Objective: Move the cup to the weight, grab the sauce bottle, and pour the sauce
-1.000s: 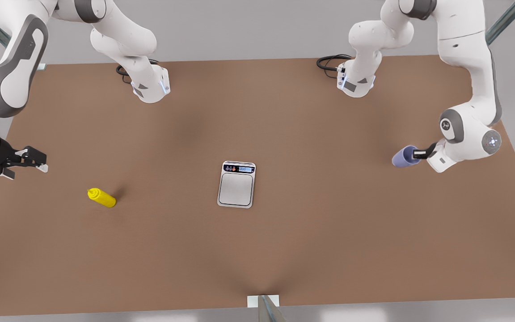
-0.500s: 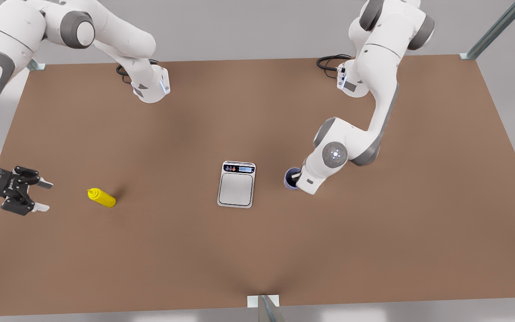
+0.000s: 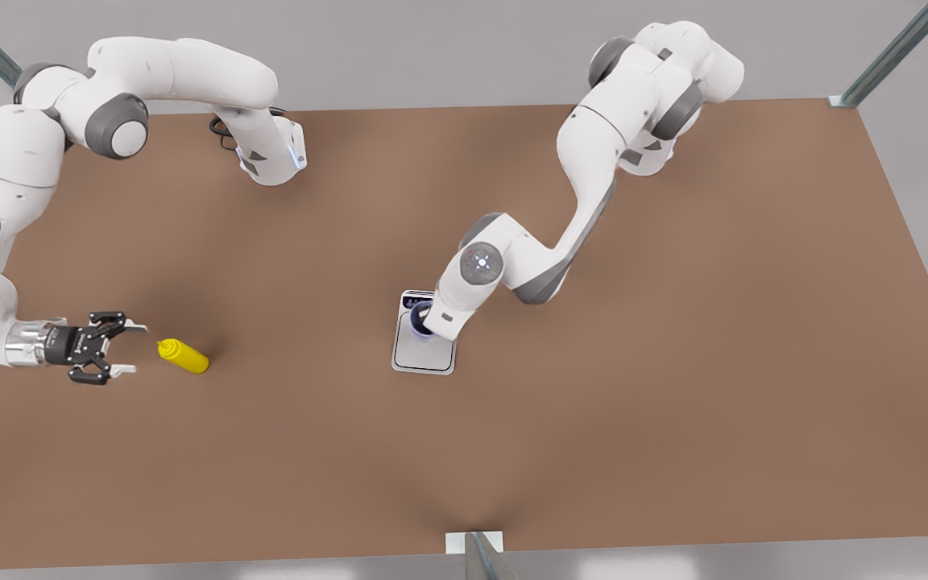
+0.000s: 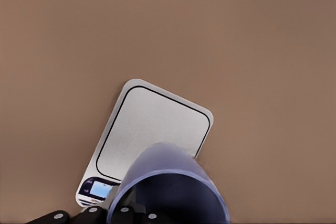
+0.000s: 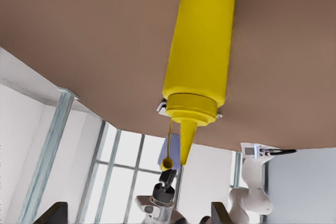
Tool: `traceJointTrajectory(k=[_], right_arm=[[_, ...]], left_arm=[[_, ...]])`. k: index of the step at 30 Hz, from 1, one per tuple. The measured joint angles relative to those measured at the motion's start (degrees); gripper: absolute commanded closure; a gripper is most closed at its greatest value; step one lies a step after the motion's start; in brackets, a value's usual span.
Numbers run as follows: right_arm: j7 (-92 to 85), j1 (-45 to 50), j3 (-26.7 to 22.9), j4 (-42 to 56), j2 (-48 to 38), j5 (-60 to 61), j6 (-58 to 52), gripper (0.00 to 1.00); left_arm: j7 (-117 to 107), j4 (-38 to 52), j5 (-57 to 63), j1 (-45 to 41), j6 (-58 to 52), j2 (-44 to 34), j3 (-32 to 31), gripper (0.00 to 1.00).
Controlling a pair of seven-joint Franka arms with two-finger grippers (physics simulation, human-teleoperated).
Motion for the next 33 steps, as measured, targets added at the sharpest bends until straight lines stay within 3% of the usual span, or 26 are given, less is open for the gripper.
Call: traceJointTrajectory(k=[6, 9, 13, 24, 27, 30, 33], right_arm=[[-2.1, -3.8, -1.2, 1.7, 7.4, -0.1, -4.3, 0.00], [-1.3, -3.6, -1.2, 4.0, 11.1, 0.0, -4.2, 0.00], [-2.4, 0.1, -4.1, 5.0, 14.3, 0.8, -3.7, 0.00], [-6.1, -1.4, -0.2, 4.8, 16.2, 1.3, -1.8, 0.00], [-5.9, -1.1, 0.5, 4.9, 15.7, 0.8, -1.8, 0.00], [-5.9, -0.1, 0.6, 5.0, 15.0, -0.9, -1.2, 0.00], [-5.9, 0.3, 2.7, 4.7, 14.5, -3.3, 2.4, 0.00]], left_arm=[[-0.1, -0.1, 0.3, -0.9, 5.1, 2.9, 0.3, 0.79], [0.2, -0.2, 0.7, -1.0, 5.8, 4.0, 0.3, 0.66], [0.2, -0.1, 0.2, -0.9, 6.2, 4.0, 0.2, 0.01], [-2.4, -0.1, -1.5, 0.6, -0.7, -1.8, -0.2, 0.00], [2.8, -0.1, -1.4, 5.2, -20.7, -10.9, 0.4, 0.00], [32.9, -0.1, 0.3, 17.4, -43.7, -20.5, 0.4, 0.00], [44.0, 0.0, 3.6, 20.7, -47.9, -23.4, 5.1, 0.00]])
